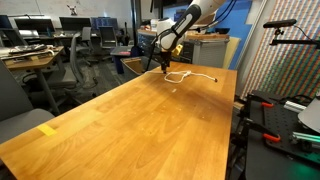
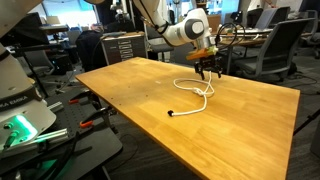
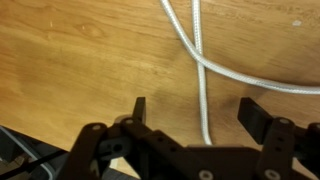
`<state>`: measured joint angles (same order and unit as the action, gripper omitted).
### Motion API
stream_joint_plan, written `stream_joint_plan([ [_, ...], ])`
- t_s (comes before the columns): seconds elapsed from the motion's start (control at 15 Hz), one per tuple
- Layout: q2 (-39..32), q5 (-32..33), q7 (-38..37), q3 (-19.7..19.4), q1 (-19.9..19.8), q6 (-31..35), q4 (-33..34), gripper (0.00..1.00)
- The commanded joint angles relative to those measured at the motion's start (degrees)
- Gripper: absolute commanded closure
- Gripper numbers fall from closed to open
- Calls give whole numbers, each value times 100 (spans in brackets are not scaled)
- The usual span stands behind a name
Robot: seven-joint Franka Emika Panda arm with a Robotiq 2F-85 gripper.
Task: Make a knot using the object on the table
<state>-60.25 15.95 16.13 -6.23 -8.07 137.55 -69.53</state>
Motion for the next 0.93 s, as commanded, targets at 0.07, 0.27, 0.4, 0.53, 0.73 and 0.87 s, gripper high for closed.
stream_joint_plan([
  [0.07, -474, -161, 177, 96, -63, -491, 869, 47],
  [0.27, -508, -284, 268, 205, -97, -727, 983, 69],
  [0.4, -471, -385, 360, 304, -137, -857, 937, 85],
  [0.53, -428, -621, 454, 483, -250, -1030, 888, 90],
  [0.73, -422, -923, 507, 622, -406, -1205, 903, 89],
  [0.87, -330, -1082, 584, 714, -498, -1231, 836, 88],
])
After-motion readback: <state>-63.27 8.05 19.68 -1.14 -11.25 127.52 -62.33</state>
